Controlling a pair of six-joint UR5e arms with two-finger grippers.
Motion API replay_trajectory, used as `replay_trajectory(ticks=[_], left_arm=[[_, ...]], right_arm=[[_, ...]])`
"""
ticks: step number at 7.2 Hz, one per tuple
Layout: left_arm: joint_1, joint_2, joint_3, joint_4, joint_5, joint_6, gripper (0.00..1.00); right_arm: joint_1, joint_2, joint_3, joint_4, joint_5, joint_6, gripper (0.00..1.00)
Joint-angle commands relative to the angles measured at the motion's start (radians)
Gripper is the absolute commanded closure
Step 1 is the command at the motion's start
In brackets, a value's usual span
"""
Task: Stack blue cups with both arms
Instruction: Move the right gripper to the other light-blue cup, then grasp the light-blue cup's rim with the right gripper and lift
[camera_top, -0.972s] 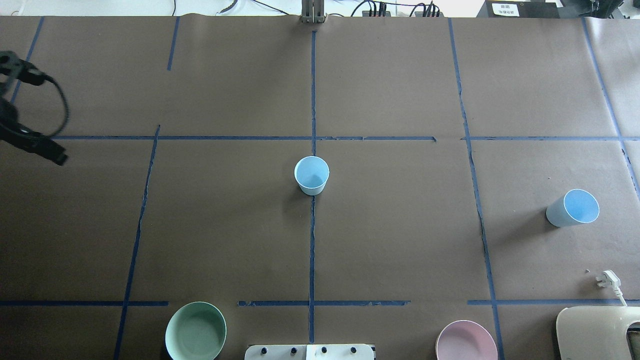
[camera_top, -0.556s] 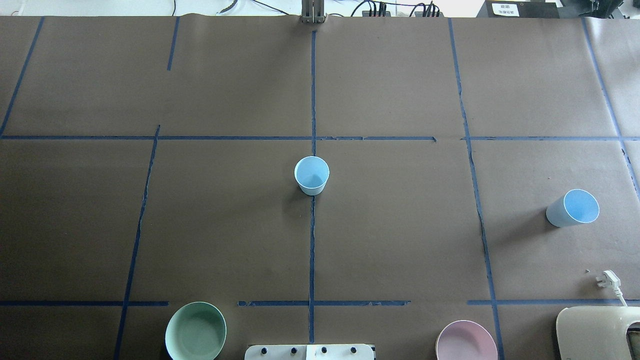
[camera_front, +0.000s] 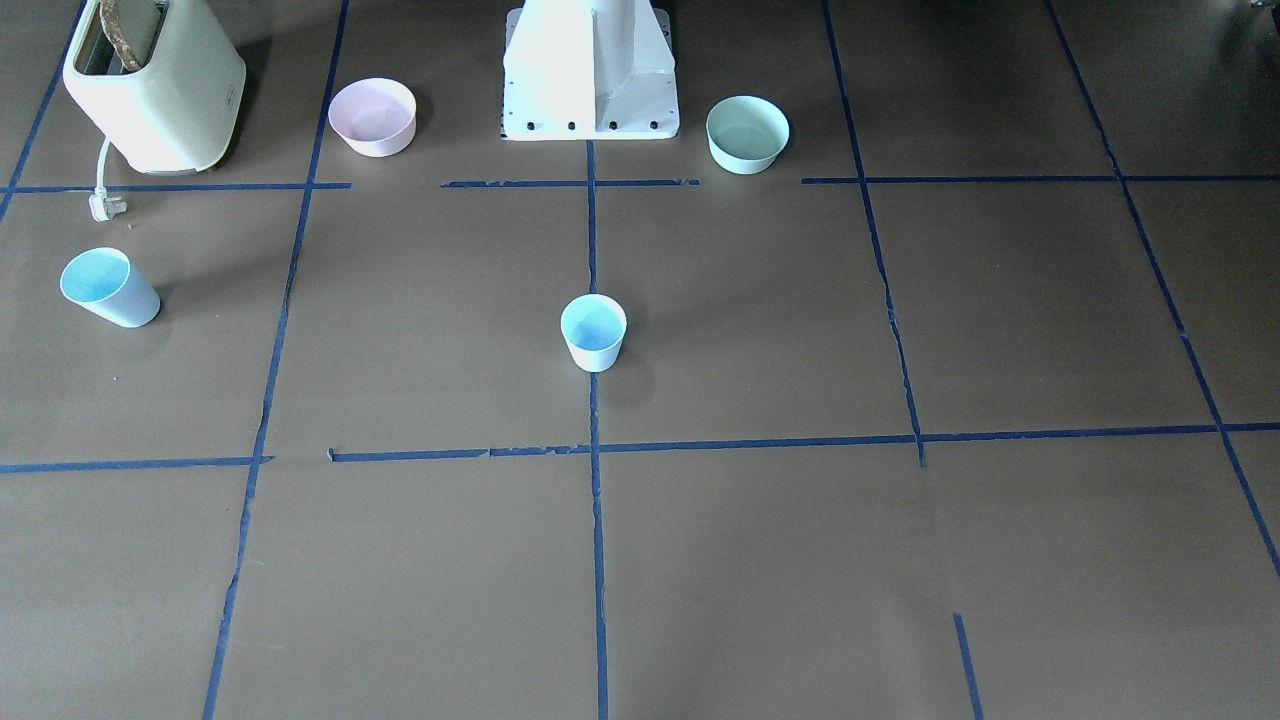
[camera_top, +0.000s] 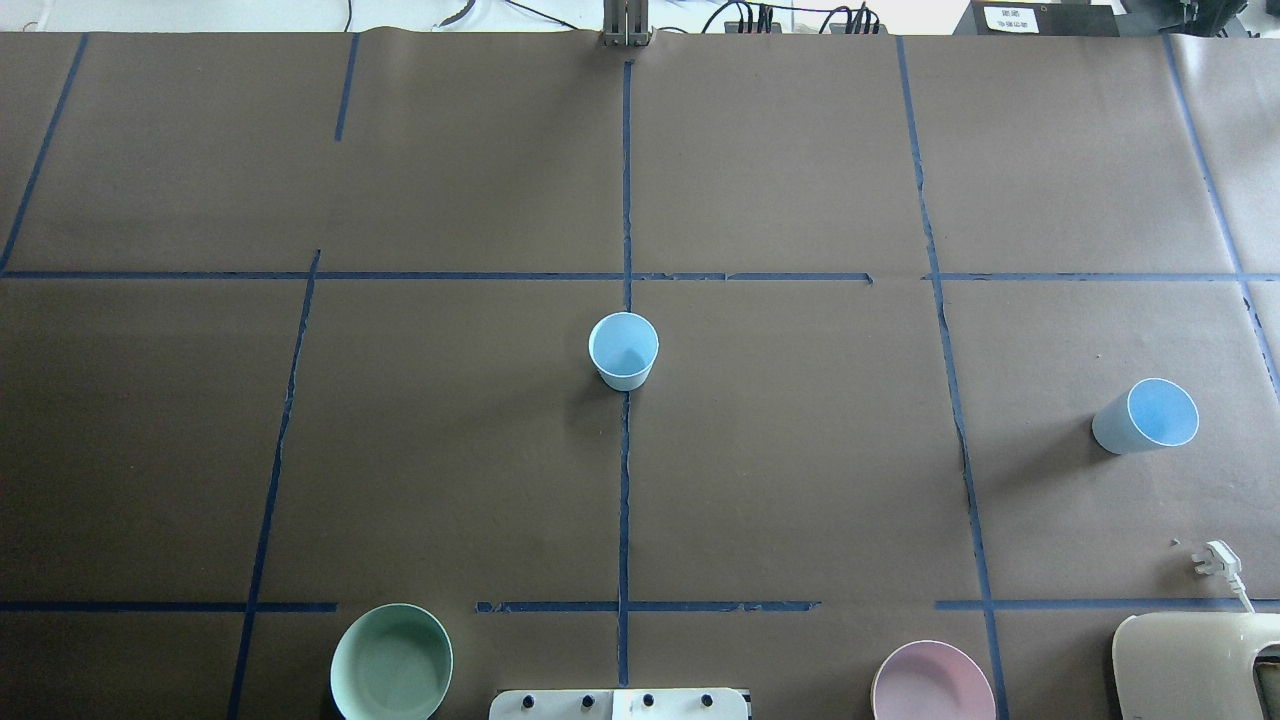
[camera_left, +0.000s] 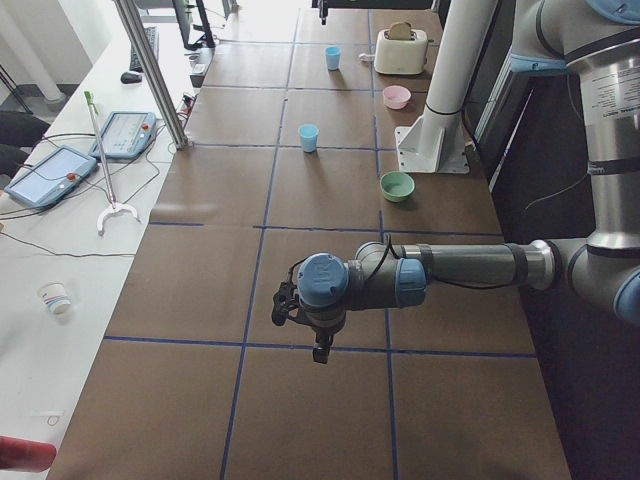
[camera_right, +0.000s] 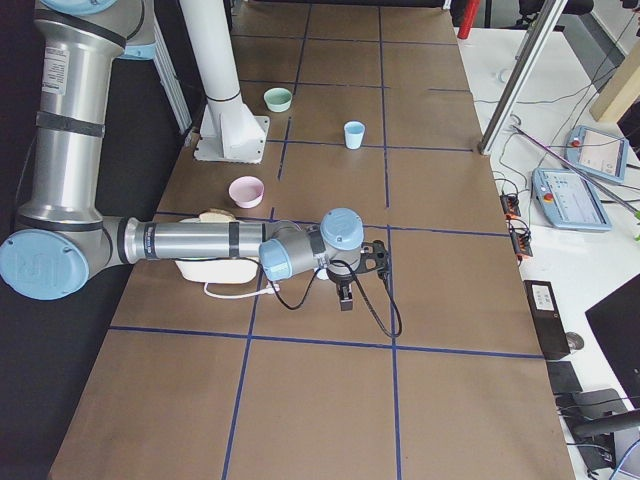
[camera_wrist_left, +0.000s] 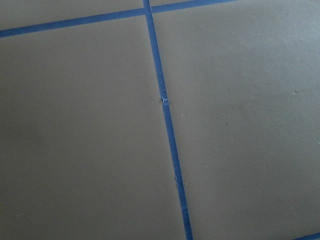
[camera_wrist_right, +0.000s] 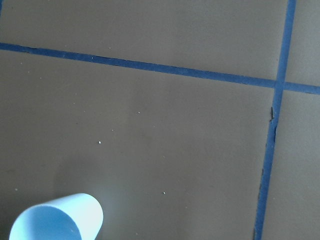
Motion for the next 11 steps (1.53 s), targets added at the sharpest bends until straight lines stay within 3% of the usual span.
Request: replay_trajectory(ticks=[1,3,6,7,8,9,11], left_arm=[[-0.002,-0.006,-0.002,-0.002,-0.01,-0.022,0.0],[-0.002,-0.004,-0.001,-0.013,-0.01,-0.023,0.0],[0.0,-0.006,0.001,-0.013,-0.01,-0.025,0.0],[-0.002,-0.006,0.001,-0.013,-0.01,-0.025,0.0],[0.0,-0.006,0.001,-0.013,-0.01,-0.025,0.0],[-0.002,-0.006,0.001,-0.015,-0.01,-0.025,0.0],[-0.002,-0.005,-0.001,-0.015,-0.01,-0.025,0.0]], right_arm=[[-0.121,-0.026,-0.003,0.21,-0.067,0.252,0.0],[-0.228,-0.026,-0.003,0.308,-0.138,0.401,0.0],[-0.318,-0.066,-0.011,0.309,-0.174,0.402,0.01],[-0.342,-0.064,-0.034,0.309,-0.193,0.404,0.13],[-0.356,-0.057,-0.043,0.309,-0.2,0.402,0.64],[-0.356,-0.054,-0.039,0.313,-0.2,0.396,0.98],[-0.356,-0.048,-0.019,0.312,-0.2,0.397,1.0]])
